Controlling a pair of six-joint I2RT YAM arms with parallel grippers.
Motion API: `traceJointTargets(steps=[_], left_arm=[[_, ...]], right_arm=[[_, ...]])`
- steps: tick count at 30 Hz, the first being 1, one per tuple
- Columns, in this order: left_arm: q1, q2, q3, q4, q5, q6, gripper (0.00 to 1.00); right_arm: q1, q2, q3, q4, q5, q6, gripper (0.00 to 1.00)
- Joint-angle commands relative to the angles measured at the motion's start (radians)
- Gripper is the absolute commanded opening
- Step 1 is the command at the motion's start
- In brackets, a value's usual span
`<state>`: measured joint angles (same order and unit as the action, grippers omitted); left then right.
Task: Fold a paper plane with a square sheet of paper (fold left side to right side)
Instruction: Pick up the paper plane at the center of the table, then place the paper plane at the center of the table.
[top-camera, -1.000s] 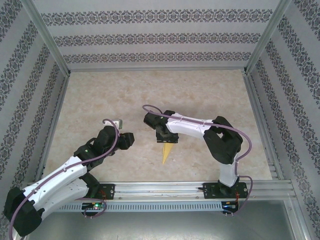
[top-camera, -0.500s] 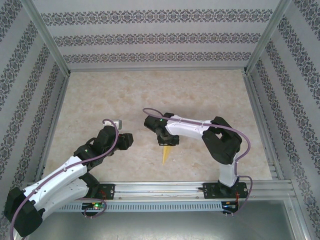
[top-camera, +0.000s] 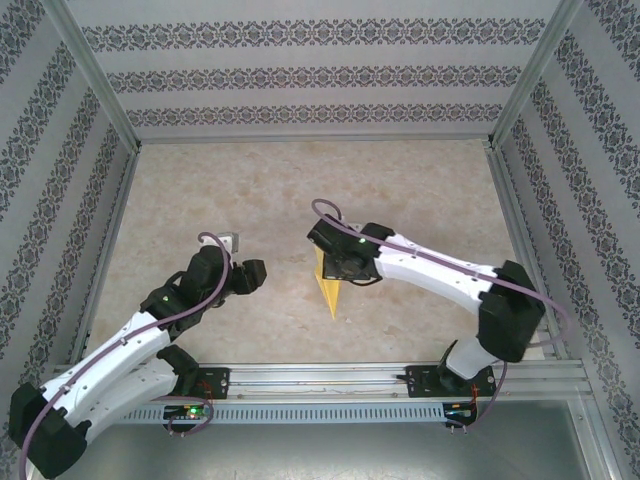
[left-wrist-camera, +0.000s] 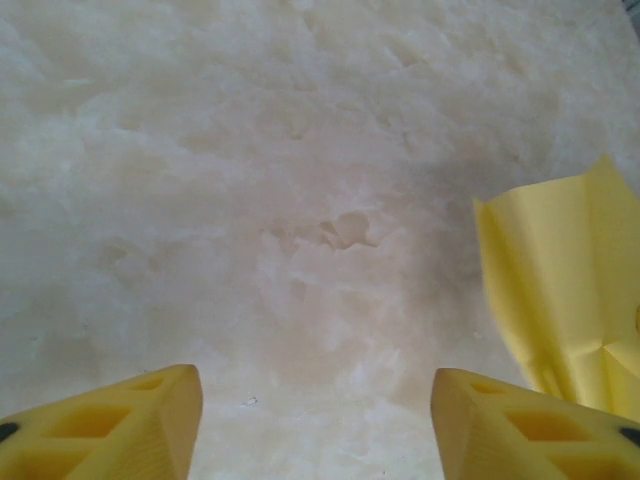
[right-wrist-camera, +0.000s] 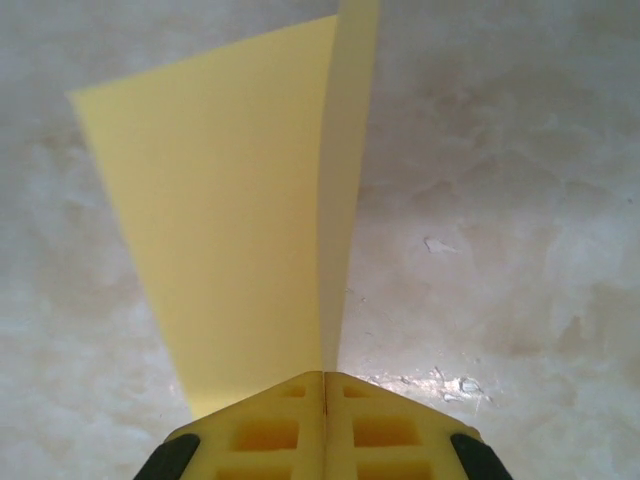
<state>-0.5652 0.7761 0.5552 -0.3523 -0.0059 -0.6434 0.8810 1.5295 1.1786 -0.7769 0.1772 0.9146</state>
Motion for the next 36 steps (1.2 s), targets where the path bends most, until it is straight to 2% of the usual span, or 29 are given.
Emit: traceJointTargets(steps=[1, 4, 7, 12, 17, 21, 29, 36], left_arm=[[0.036, -0.024, 0.025, 0.024, 0.063, -0.044, 0.66], [0.079, -0.026, 0.014, 0.076, 0.162, -0.087, 0.67], [0.104, -0.018, -0.002, 0.131, 0.224, -0.124, 0.67], [0.120, 0.026, -0.017, 0.186, 0.278, -0.153, 0.65], [0.122, 0.088, -0.025, 0.255, 0.324, -0.186, 0.63], [0.128, 0.155, -0.041, 0.310, 0.350, -0.203, 0.62], [0.139, 0.309, -0.040, 0.382, 0.441, -0.231, 0.54], [0.139, 0.456, -0.008, 0.448, 0.537, -0.237, 0.51]], right_arm=[[-0.060, -0.087, -0.126, 0.218, -0.138, -0.118, 0.00], [-0.170, -0.190, -0.307, 0.529, -0.393, -0.141, 0.00], [-0.261, -0.240, -0.451, 0.786, -0.557, -0.107, 0.00], [-0.334, -0.174, -0.533, 0.972, -0.743, -0.092, 0.00], [-0.333, -0.072, -0.577, 1.123, -0.786, -0.073, 0.00], [-0.331, 0.005, -0.597, 1.168, -0.774, -0.085, 0.00], [-0.335, 0.068, -0.639, 1.177, -0.747, -0.105, 0.00], [-0.335, 0.049, -0.648, 1.166, -0.739, -0.108, 0.00]])
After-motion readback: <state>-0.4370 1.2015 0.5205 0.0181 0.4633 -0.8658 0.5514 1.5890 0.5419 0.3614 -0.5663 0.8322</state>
